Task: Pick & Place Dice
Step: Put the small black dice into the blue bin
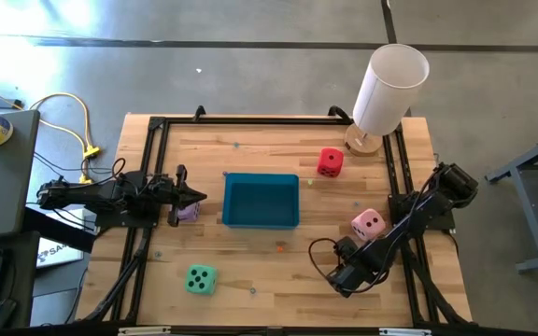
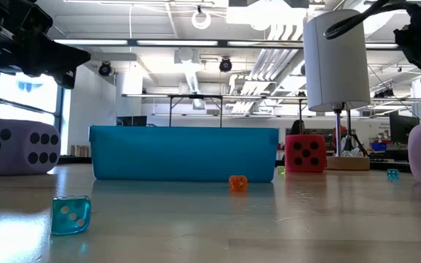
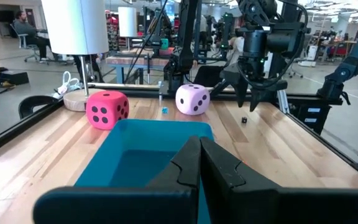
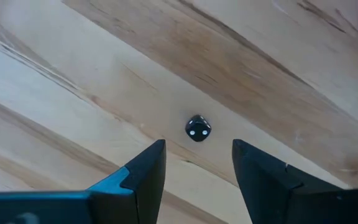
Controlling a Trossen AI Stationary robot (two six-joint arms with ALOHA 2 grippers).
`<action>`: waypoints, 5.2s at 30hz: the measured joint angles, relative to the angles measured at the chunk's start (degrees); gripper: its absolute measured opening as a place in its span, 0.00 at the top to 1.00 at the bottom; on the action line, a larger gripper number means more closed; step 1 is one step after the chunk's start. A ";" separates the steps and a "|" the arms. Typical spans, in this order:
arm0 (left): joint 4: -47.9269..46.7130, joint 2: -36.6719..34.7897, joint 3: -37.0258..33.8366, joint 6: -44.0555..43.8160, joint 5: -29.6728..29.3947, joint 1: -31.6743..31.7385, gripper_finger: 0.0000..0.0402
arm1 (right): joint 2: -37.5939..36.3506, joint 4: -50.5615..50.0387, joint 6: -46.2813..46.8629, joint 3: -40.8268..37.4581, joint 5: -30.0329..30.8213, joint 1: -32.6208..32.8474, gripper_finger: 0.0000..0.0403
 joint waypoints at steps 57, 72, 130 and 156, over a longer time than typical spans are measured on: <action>-0.47 0.00 0.00 -0.19 0.00 0.00 1.00 | 0.07 12.12 1.18 -8.11 -2.60 -1.08 0.56; -0.47 0.02 0.00 -0.19 0.00 0.00 1.00 | 3.45 13.57 -2.47 -8.00 -8.35 -2.97 0.64; -0.47 0.04 0.00 -0.19 0.00 -0.01 1.00 | 3.26 11.78 -17.04 -8.00 -1.80 -3.54 0.65; -0.49 0.04 0.00 -0.19 0.00 0.00 1.00 | 3.17 11.39 -18.49 -8.09 -2.82 -3.63 0.86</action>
